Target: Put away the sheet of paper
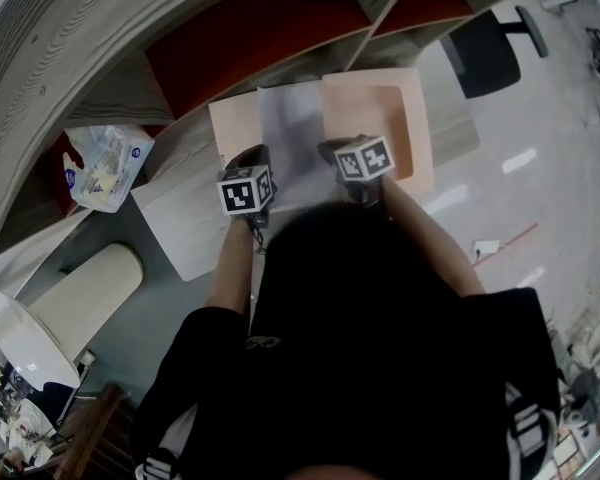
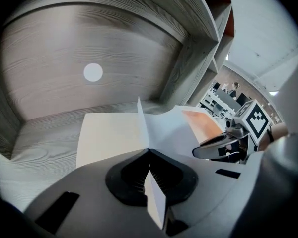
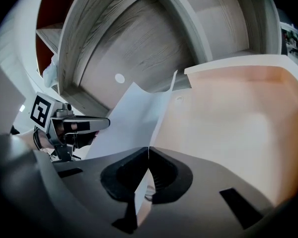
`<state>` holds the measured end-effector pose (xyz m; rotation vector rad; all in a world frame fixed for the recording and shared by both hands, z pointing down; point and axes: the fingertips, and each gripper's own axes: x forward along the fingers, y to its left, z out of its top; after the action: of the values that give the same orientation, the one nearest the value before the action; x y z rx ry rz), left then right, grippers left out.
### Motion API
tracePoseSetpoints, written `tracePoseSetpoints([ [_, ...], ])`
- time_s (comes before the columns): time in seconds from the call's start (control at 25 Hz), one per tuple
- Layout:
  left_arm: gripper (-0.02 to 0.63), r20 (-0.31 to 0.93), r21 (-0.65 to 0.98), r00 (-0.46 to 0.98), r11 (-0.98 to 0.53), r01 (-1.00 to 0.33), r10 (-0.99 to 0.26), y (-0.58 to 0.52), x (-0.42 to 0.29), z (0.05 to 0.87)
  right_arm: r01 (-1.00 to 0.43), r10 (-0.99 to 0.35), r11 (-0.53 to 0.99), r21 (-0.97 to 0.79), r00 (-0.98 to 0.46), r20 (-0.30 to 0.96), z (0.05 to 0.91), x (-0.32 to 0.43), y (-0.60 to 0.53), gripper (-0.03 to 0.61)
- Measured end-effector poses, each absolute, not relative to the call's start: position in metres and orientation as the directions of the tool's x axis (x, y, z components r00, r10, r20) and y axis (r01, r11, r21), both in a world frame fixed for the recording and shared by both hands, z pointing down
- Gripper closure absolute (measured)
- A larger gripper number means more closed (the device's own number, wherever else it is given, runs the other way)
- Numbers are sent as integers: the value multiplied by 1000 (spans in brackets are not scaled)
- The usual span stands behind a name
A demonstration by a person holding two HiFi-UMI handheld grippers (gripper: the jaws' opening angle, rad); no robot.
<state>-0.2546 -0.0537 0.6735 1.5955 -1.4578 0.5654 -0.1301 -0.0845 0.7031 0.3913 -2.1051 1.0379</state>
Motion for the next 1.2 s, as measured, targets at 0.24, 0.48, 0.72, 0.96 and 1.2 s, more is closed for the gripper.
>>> tracePoseSetpoints([
  [0.24,568,808,332,236,88,-939,-540,-53,-249,678,-570,58,580,-583,-684,727,710,-125,-90,560],
  [0.48,568,798,382,250,140,-913,-548,-55,-251,677,-591,64,547,-593,-677,733,716,-119,-95,560],
  [0.72,568,810,390,251,167,-906,-530,-51,-255,683,-599,72,539,-593,-668,740,720,-118,-95,560],
  [0.96,568,810,402,256,182,-897,-527,-54,-261,688,-608,62,560,-563,-646,760,722,-111,-99,560],
  [1.2,568,802,431,281,187,-883,-527,-56,-256,691,-606,39,589,-534,-639,768,720,-108,-104,558],
])
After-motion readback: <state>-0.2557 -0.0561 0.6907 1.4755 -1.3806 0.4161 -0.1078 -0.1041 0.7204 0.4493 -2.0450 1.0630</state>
